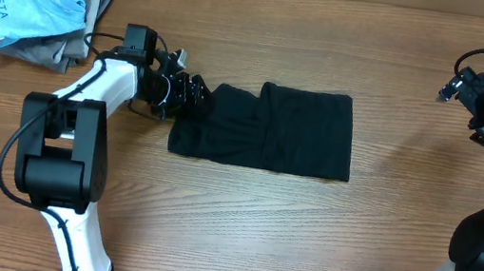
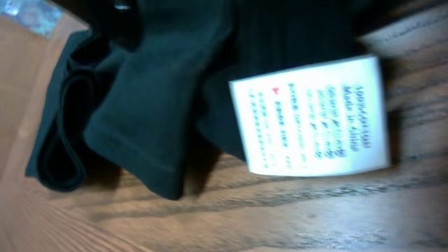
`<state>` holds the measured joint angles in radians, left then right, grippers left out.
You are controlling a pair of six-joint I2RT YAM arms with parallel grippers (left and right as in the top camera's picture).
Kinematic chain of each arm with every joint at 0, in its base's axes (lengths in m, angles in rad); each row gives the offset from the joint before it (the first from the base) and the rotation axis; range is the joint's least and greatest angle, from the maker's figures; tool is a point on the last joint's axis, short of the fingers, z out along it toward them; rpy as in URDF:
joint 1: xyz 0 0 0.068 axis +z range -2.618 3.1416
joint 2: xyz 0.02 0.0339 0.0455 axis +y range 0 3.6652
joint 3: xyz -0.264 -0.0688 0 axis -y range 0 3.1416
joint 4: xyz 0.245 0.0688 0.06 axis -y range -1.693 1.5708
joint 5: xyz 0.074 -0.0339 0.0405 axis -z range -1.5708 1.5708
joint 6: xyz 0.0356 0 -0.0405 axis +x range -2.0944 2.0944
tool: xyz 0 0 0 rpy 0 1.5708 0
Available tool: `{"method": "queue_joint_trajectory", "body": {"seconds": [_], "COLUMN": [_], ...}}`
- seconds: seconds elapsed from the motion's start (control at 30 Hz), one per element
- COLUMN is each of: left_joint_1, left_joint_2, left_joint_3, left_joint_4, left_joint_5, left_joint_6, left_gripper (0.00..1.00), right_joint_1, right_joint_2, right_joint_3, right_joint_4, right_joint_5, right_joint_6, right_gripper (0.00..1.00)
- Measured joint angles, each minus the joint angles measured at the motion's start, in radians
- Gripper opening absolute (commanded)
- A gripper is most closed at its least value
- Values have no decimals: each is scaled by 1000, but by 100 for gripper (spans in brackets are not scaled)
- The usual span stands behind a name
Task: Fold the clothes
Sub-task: 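Grasp the folded bundle's left end with the left gripper and lift it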
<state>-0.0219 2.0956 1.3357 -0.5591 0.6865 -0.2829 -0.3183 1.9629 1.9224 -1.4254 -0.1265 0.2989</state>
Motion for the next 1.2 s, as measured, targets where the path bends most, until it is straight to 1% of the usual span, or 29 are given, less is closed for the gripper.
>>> {"method": "queue_joint_trajectory", "body": {"seconds": [0.03,0.07,0.13,0.17,0.27,0.37,0.5,0.57,0.67,0.8,0.9,1.0,1.2], "left_joint_1": [0,0,-2,-2,-2,2,32,71,150,237,251,227,112], "left_joint_2": [4,9,21,26,36,36,45,60,89,111,112,112,112], "left_joint_3": [1,0,-3,-4,-2,37,138,197,292,448,573,688,869], "left_joint_4": [-1,0,-1,-2,-23,-143,-386,-473,-558,-687,-782,-860,-953], "left_joint_5": [-4,-5,-9,-17,-23,-80,-278,-381,-506,-605,-640,-638,-584], "left_joint_6": [-4,-3,-8,-8,-6,-6,-6,-7,-6,10,31,48,61], "left_gripper": [45,36,12,4,4,4,4,4,4,4,4,4,4], "right_joint_1": [0,0,0,0,0,0,0,0,0,0,0,0,0], "right_joint_2": [0,0,0,0,0,0,0,0,0,0,0,0,0], "right_joint_3": [0,0,0,0,0,0,-2,-13,-42,-90,-127,-175,-278], "right_joint_4": [0,0,0,0,0,-1,4,16,36,66,104,144,202], "right_joint_5": [0,0,0,0,0,0,-1,0,0,-1,-7,-24,-40], "right_joint_6": [-1,-2,-4,-5,-5,-5,-5,-6,-8,-8,-8,-8,-8], "right_gripper": [100,100,100,100,100,100,100,100,100,100,100,100,100]}}
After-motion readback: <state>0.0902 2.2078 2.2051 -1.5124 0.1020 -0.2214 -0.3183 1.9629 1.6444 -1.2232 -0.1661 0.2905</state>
